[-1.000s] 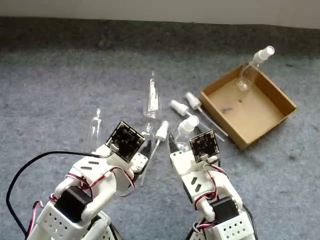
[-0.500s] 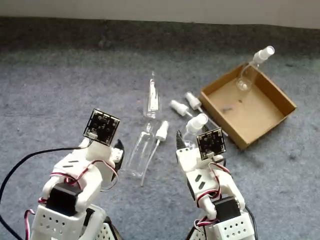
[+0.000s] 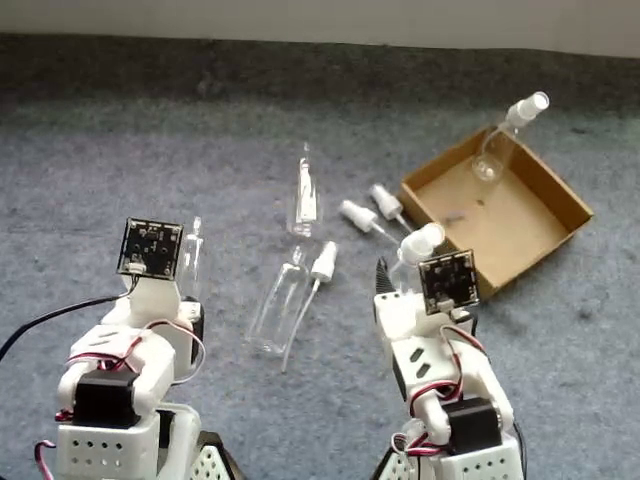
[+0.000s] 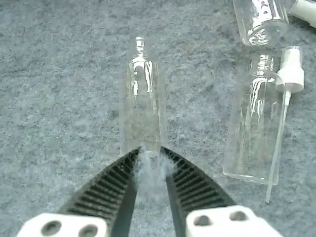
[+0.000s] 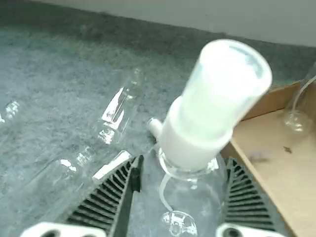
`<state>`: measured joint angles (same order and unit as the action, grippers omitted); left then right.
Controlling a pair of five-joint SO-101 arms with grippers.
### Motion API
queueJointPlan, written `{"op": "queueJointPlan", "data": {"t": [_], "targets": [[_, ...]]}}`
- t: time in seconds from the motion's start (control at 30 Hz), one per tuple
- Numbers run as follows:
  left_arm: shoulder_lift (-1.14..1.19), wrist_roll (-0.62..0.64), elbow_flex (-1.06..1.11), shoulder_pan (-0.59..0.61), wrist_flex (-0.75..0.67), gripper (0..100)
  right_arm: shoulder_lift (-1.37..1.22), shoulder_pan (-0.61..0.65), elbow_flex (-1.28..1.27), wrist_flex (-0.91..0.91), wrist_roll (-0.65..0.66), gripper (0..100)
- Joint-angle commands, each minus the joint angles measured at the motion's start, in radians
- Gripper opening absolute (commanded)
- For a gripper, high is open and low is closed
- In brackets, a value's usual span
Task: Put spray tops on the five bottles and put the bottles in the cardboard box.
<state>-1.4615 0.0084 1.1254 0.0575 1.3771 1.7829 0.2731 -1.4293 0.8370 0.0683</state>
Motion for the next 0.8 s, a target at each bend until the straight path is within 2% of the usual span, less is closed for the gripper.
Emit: {"op": "queueJointPlan", "data": {"t": [0.0,0.17,0.27,0.43,0.63,0.77], "targets": [[-0.016,-0.011,0.035,0.013,-0.003,0,0.002,-0.058,0.179,0.027,0.097,20.6],[-0.016,-0.005,0.205,0.001,-0.166,0,0.001,-0.14,0.265,0.085,0.238,20.6],[-0.016,-0.003,0.295,0.001,-0.273,0,0.001,-0.213,0.283,0.082,0.241,20.6],[-0.016,-0.003,0.354,0.001,-0.295,0,-0.039,-0.26,0.335,0.079,0.239,20.6],[-0.016,-0.003,0.469,0.001,-0.423,0,-0.314,-0.26,0.476,0.079,0.229,20.6],[-0.016,-0.003,0.49,0.001,-0.451,0,-0.469,-0.26,0.584,0.079,0.155,20.6]]}}
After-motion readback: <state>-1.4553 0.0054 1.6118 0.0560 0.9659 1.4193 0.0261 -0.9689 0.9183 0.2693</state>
